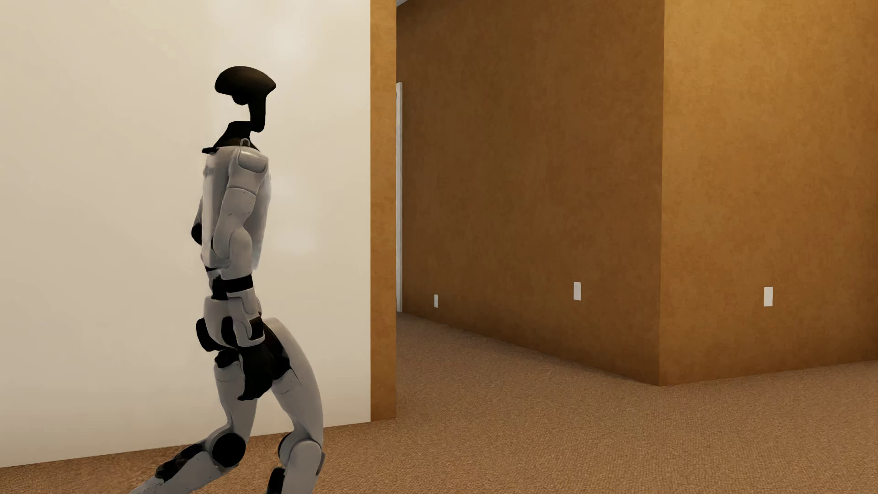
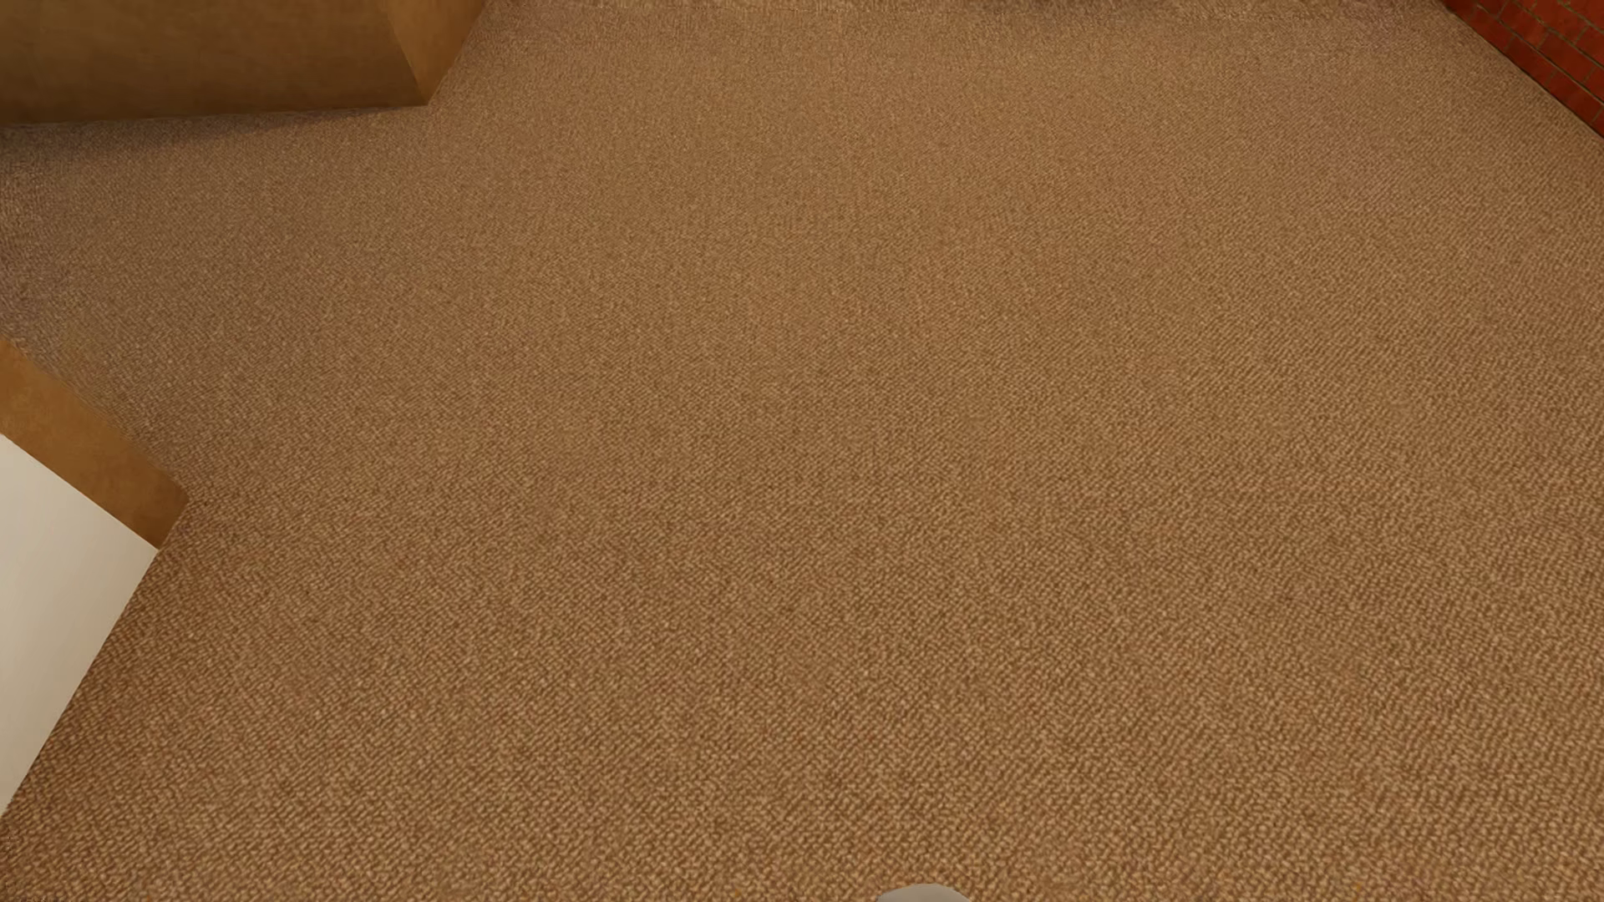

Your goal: Go around the corner

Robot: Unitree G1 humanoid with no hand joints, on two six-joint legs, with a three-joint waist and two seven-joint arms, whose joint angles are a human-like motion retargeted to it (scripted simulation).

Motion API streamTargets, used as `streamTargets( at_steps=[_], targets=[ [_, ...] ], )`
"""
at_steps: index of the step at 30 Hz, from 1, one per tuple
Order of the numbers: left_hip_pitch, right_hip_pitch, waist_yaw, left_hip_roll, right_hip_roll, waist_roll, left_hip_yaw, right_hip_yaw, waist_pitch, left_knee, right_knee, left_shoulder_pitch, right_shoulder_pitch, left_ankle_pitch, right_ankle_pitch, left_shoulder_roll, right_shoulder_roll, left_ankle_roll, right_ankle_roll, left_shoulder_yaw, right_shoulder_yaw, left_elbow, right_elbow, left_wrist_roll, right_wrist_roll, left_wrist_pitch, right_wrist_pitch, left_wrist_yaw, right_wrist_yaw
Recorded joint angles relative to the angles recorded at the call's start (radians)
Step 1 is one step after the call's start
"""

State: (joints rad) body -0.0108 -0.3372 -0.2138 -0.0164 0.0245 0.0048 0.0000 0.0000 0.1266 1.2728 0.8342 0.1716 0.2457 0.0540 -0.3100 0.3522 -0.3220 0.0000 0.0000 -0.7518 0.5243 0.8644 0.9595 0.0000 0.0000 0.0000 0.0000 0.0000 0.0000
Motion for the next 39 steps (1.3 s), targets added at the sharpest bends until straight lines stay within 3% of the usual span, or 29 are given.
streamTargets(
  at_steps=[2,5,6,8,9,11,12,14,15,16,17,18,20,23,24,25,26,27,28,29,31,32,33,34,35,36,37,38,39],
  targets=[
    [-0.205,0.161,0.146,-0.041,-0.002,-0.038,0.000,0.000,0.012,0.043,-0.113,0.057,-0.035,0.001,-0.008,0.003,-0.002,0.000,0.000,0.072,-0.011,-0.009,-0.087,0.000,0.000,0.000,0.000,0.000,0.000],
    [-0.361,0.437,0.299,-0.072,-0.035,-0.077,0.000,0.000,0.022,-0.462,-0.282,0.102,-0.062,0.218,-0.045,0.025,-0.022,0.000,0.000,0.024,-0.062,0.016,-0.198,0.000,0.000,0.000,0.000,0.000,0.000],
    [-0.396,0.500,0.334,-0.069,-0.038,-0.078,0.000,0.000,0.013,-0.640,-0.315,0.122,-0.082,0.154,-0.085,0.030,-0.034,0.000,0.000,0.029,-0.065,0.007,-0.226,0.000,0.000,0.000,0.000,0.000,0.000],
    [-0.433,0.612,0.355,-0.071,-0.036,-0.082,0.000,0.000,-0.008,-0.829,-0.339,0.143,-0.128,-0.301,-0.165,0.025,-0.050,0.000,0.000,0.022,-0.072,0.038,-0.242,0.000,0.000,0.000,0.000,0.000,0.000],
    [-0.456,0.638,0.386,-0.060,-0.039,-0.084,0.000,0.000,-0.012,-0.817,-0.324,0.147,-0.136,-0.352,-0.181,0.026,-0.044,0.000,0.000,0.002,-0.098,0.045,-0.232,0.000,0.000,0.000,0.000,0.000,0.000],
    [-0.519,0.679,0.416,-0.090,-0.071,-0.116,0.000,0.000,-0.010,-0.716,-0.245,0.156,-0.128,0.065,-0.073,0.021,-0.023,0.000,0.000,-0.015,-0.125,0.059,-0.187,0.000,0.000,0.000,0.000,0.000,0.000],
    [-0.520,0.672,0.424,-0.118,-0.106,-0.147,0.000,0.000,-0.004,-0.629,-0.143,0.149,-0.101,0.178,0.078,0.018,-0.001,0.000,0.000,-0.029,-0.136,0.074,-0.153,0.000,0.000,0.000,0.000,0.000,0.000],
    [-0.423,0.536,0.369,-0.179,-0.141,-0.162,0.000,0.000,-0.014,-0.566,0.229,0.149,-0.038,0.158,0.408,0.012,0.021,0.000,0.000,-0.002,-0.102,0.089,-0.101,0.000,0.000,0.000,0.000,0.000,0.000],
    [-0.342,0.444,0.334,-0.203,-0.162,-0.169,0.000,0.000,-0.002,-0.576,0.431,0.134,-0.020,0.107,0.331,0.020,0.020,0.000,0.000,-0.005,-0.055,0.061,-0.087,0.000,0.000,0.000,0.000,0.000,0.000],
    [-0.241,0.354,0.282,-0.202,-0.170,-0.161,0.000,0.000,0.009,-0.607,0.546,0.114,0.000,0.033,0.165,0.021,0.019,0.000,0.000,0.004,-0.035,0.046,-0.083,0.000,0.000,0.000,0.000,0.000,0.000],
    [-0.146,0.261,0.220,-0.184,-0.156,-0.130,0.000,0.000,0.013,-0.648,0.580,0.081,0.016,-0.036,0.053,0.025,0.011,0.000,0.000,-0.009,-0.019,0.025,-0.066,0.000,0.000,0.000,0.000,0.000,0.000],
    [-0.074,0.171,0.153,-0.171,-0.152,-0.102,0.000,0.000,0.000,-0.684,0.525,0.044,0.039,-0.109,0.002,0.024,0.010,0.000,0.000,-0.001,-0.038,0.012,-0.048,0.000,0.000,0.000,0.000,0.000,0.000],
    [0.117,0.072,0.055,-0.134,-0.156,-0.066,0.000,0.000,0.003,-0.789,0.243,-0.021,0.078,-0.265,0.016,0.058,-0.008,0.000,0.000,-0.003,-0.031,-0.065,-0.034,0.000,0.000,0.000,0.000,0.000,0.000],
    [0.291,-0.007,-0.021,-0.109,-0.168,-0.044,0.000,0.000,-0.035,-0.851,-0.252,-0.123,0.103,-0.462,0.236,0.073,-0.025,0.000,0.000,0.096,-0.013,-0.092,0.001,0.000,0.000,0.000,0.000,0.000,0.000],
    [0.322,-0.047,-0.020,-0.111,-0.169,-0.035,0.000,0.000,-0.050,-0.850,-0.666,-0.145,0.104,-0.475,0.330,0.072,-0.027,0.000,0.000,0.139,-0.018,-0.095,0.015,0.000,0.000,0.000,0.000,0.000,0.000],
    [0.351,-0.088,-0.046,-0.090,-0.169,-0.029,0.000,0.000,-0.051,-0.829,-0.330,-0.155,0.103,-0.451,0.249,0.089,-0.031,0.000,0.000,0.146,-0.002,-0.121,0.014,0.000,0.000,0.000,0.000,0.000,0.000],
    [0.393,-0.106,-0.075,-0.059,-0.140,-0.013,0.000,0.000,-0.039,-0.787,-0.237,-0.134,0.096,-0.390,0.260,0.089,-0.034,0.000,0.000,0.201,0.016,-0.147,0.028,0.000,0.000,0.000,0.000,0.000,0.000],
    [0.381,-0.126,-0.093,-0.030,-0.119,0.006,0.000,0.000,-0.055,-0.683,-0.148,-0.113,0.096,-0.263,0.310,0.071,-0.033,0.000,0.000,0.229,0.022,-0.132,0.047,0.000,0.000,0.000,0.000,0.000,0.000],
    [0.343,-0.096,-0.098,0.015,-0.069,0.039,0.000,0.000,-0.048,-0.502,-0.067,-0.080,0.093,-0.058,0.274,0.039,-0.031,0.000,0.000,0.239,0.019,-0.100,0.072,0.000,0.000,0.000,0.000,0.000,0.000],
    [0.226,-0.059,-0.075,0.009,-0.035,0.036,0.000,0.000,-0.049,-0.245,-0.053,-0.052,0.079,0.104,0.220,0.027,-0.024,0.000,0.000,0.224,0.001,-0.084,0.079,0.000,0.000,0.000,0.000,0.000,0.000],
    [-0.011,0.108,-0.014,0.023,-0.005,0.027,0.000,0.000,-0.010,0.155,-0.100,-0.040,0.059,0.043,0.148,0.014,-0.019,0.000,0.000,0.125,-0.018,-0.046,0.026,0.000,0.000,0.000,0.000,0.000,0.000],
    [-0.118,0.189,0.046,-0.004,-0.027,-0.004,0.000,0.000,-0.009,0.163,-0.140,-0.014,0.051,0.030,0.137,-0.007,-0.017,0.000,0.000,0.125,-0.022,-0.022,-0.016,0.000,0.000,0.000,0.000,0.000,0.000],
    [-0.205,0.257,0.117,-0.011,-0.032,-0.030,0.000,0.000,0.002,0.059,-0.181,0.033,0.030,0.065,0.123,0.017,-0.020,0.000,0.000,0.101,-0.013,-0.078,-0.059,0.000,0.000,0.000,0.000,0.000,0.000],
    [-0.256,0.340,0.167,-0.025,-0.054,-0.041,0.000,0.000,0.010,-0.147,-0.217,0.039,0.011,0.152,0.109,0.001,-0.034,0.000,0.000,0.050,-0.011,0.012,-0.097,0.000,0.000,0.000,0.000,0.000,0.000],
    [-0.314,0.398,0.213,-0.025,-0.053,-0.047,0.000,0.000,-0.003,-0.381,-0.259,0.070,0.000,0.196,0.091,-0.009,-0.036,0.000,0.000,0.088,-0.036,0.039,-0.142,0.000,0.000,0.000,0.000,0.000,0.000],
    [-0.326,0.481,0.241,-0.036,-0.056,-0.050,0.000,0.000,-0.012,-0.625,-0.299,0.093,-0.007,0.093,0.059,-0.009,-0.044,0.000,0.000,0.093,-0.054,0.065,-0.180,0.000,0.000,0.000,0.000,0.000,0.000],
    [-0.324,0.543,0.256,-0.044,-0.037,-0.038,0.000,0.000,-0.030,-0.753,-0.329,0.110,-0.019,-0.259,0.016,-0.002,-0.057,0.000,0.000,0.064,-0.088,0.069,-0.217,0.000,0.000,0.000,0.000,0.000,0.000],
    [-0.345,0.577,0.266,-0.036,-0.031,-0.031,0.000,0.000,-0.056,-1.109,-0.330,0.132,-0.024,0.024,-0.041,0.008,-0.071,0.000,0.000,0.041,-0.118,0.069,-0.243,0.000,0.000,0.000,0.000,0.000,0.000],
    [-0.365,0.607,0.278,-0.036,-0.016,-0.024,0.000,0.000,-0.064,-1.138,-0.326,0.153,-0.030,0.063,-0.078,0.013,-0.077,0.000,0.000,0.020,-0.145,0.080,-0.243,0.000,0.000,0.000,0.000,0.000,0.000]
  ],
)
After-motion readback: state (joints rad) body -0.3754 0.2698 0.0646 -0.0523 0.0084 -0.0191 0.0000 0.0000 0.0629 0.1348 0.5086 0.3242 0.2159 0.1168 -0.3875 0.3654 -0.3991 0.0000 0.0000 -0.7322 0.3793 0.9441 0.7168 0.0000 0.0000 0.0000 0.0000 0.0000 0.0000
